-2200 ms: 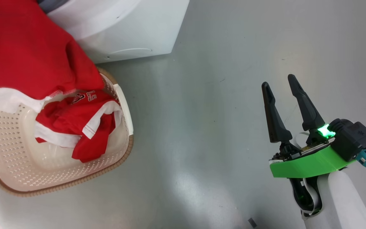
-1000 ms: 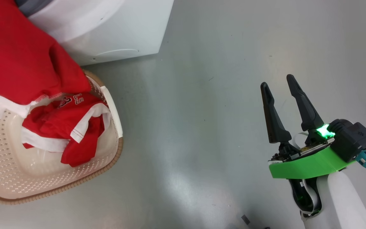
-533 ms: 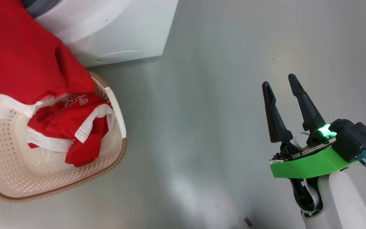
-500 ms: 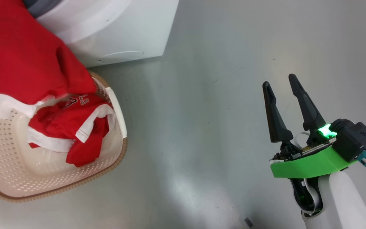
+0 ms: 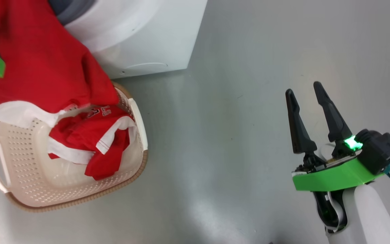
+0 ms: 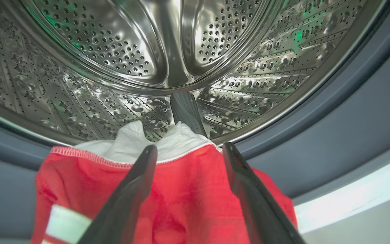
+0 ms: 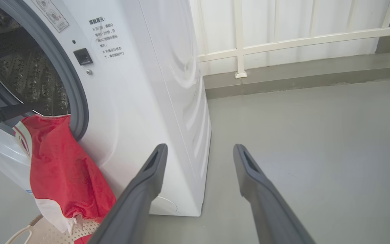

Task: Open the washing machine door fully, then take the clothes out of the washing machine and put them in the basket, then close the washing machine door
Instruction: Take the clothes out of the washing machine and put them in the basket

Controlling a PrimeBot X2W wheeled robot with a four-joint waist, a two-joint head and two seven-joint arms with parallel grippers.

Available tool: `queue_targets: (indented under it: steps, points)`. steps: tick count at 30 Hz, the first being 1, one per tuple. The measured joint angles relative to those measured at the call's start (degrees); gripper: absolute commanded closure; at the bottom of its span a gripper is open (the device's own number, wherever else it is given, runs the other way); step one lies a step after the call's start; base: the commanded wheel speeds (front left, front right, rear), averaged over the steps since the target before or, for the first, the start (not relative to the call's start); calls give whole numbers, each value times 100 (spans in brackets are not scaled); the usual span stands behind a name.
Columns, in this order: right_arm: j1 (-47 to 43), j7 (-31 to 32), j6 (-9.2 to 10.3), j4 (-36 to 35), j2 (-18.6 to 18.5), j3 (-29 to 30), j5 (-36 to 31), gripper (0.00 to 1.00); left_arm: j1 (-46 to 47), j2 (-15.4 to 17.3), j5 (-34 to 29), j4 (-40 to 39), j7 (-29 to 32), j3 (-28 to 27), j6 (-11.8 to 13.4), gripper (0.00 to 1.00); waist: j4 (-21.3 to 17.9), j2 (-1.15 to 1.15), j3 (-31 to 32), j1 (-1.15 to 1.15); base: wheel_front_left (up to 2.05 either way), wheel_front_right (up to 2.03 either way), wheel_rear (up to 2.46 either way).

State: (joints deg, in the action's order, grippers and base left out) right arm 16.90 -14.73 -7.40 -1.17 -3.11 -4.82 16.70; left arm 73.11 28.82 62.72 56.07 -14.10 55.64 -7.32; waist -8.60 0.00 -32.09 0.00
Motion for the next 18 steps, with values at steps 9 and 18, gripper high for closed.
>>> queue_targets:
  steps: [9,18]
  points:
    - [-75,0,0,21,-1,70,-59,0,-811,-7,-164,-764,-37,-1274,0,0,143,0,172,0,0,0,0]
    - [-229,0,0,36,-1,158,-112,0,-2317,-164,-1060,-1689,-43,-2742,1,0,214,0,344,0,0,0,0]
